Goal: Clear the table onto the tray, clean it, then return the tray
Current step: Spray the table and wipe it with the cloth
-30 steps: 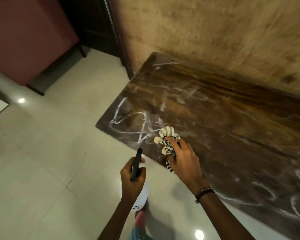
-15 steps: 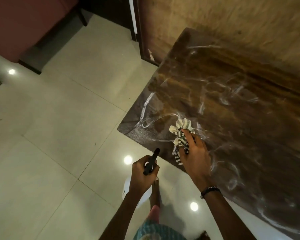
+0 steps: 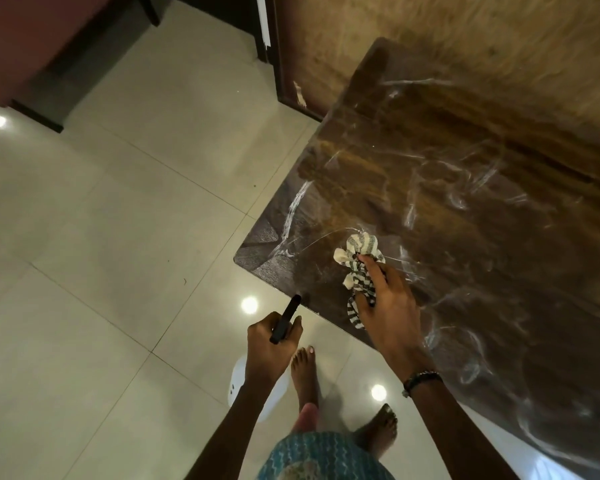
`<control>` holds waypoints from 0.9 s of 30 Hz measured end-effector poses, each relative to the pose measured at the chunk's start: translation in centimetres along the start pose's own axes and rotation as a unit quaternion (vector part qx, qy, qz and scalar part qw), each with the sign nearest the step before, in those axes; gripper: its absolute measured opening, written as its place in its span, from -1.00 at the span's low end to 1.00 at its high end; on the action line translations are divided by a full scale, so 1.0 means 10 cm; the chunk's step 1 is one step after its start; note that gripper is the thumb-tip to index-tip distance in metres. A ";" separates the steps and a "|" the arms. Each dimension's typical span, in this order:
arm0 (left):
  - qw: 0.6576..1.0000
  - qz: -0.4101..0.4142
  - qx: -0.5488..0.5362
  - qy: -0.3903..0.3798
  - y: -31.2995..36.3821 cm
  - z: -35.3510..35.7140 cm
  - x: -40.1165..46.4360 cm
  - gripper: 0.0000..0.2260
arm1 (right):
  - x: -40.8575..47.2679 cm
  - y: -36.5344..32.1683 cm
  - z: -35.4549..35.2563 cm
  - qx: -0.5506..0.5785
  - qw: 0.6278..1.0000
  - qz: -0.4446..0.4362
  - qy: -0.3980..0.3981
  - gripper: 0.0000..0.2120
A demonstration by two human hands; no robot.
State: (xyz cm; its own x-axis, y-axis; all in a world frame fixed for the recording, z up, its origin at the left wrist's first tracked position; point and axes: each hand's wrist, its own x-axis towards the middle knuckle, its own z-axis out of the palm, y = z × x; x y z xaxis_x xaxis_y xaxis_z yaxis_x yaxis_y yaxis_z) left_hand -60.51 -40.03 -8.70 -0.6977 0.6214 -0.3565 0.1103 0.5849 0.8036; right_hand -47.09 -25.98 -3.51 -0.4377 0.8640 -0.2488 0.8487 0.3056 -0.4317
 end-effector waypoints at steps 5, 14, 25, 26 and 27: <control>0.999 0.017 -0.003 0.029 0.02 -0.09 0.08 -0.84 | 0.00 -0.05 0.07 -0.008 1.000 -0.020 -0.006 -0.39; 0.997 -0.020 0.000 0.068 -0.07 -0.28 0.30 -0.80 | -0.05 -0.14 0.28 -0.034 0.998 -0.044 -0.008 -0.36; 0.998 0.020 -0.024 0.063 -0.13 -0.53 0.43 -0.85 | 0.11 -0.04 0.61 -0.132 0.965 -0.221 -0.046 -0.51; 0.997 0.024 -0.028 0.068 -0.13 -0.55 0.44 -0.86 | 0.17 -0.04 0.65 -0.125 0.962 -0.238 -0.055 -0.51; 0.997 0.027 -0.028 0.069 -0.13 -0.57 0.45 -0.86 | 0.25 -0.05 0.70 -0.118 0.961 -0.246 -0.056 -0.50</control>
State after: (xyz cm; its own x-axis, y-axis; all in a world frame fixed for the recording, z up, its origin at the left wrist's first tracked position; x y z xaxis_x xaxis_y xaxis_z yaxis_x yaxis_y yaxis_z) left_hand -67.80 -40.97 -8.62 -0.7831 0.5714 -0.2454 0.1136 0.5195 0.8469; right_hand -50.72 -26.83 -10.00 -0.8208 0.5475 -0.1626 0.5690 0.7591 -0.3163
